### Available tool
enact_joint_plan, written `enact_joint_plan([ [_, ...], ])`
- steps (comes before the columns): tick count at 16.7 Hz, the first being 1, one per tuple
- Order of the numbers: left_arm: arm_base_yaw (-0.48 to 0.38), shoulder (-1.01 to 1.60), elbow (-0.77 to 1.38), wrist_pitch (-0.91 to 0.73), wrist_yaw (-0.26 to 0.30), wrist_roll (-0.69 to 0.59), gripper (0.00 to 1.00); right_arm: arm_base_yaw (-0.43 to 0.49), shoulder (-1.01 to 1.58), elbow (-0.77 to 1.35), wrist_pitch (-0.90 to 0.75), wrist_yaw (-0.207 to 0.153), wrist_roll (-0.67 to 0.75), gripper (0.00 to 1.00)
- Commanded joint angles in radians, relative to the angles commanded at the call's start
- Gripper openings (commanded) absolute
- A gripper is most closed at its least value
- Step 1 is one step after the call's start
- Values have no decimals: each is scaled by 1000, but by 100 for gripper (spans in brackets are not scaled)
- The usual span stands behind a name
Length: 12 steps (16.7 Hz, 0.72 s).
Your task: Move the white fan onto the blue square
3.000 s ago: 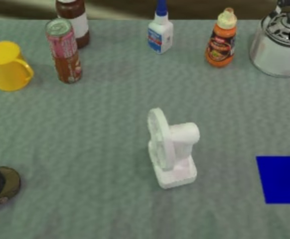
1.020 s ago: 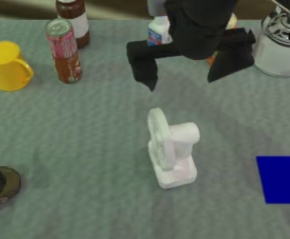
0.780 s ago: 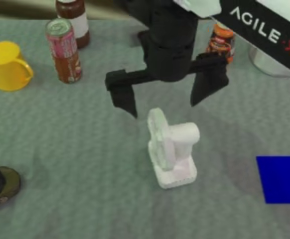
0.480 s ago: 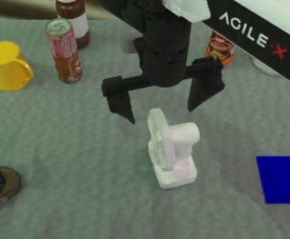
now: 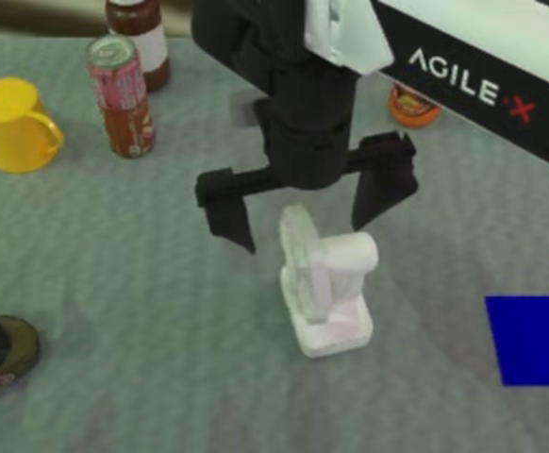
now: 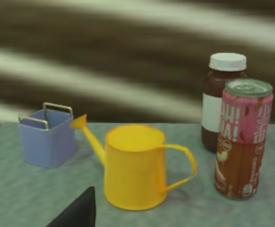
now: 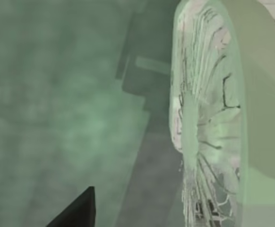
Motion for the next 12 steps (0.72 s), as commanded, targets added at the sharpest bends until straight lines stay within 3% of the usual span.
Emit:
enact_joint_plan([
  [4, 0, 0, 0, 0, 0, 0, 100, 3, -22, -122, 103, 0, 3, 100],
  [8, 0, 0, 0, 0, 0, 0, 100, 3, -23, -126, 107, 0, 3, 100],
  [12, 0, 0, 0, 0, 0, 0, 100, 3, -23, -126, 107, 0, 3, 70],
])
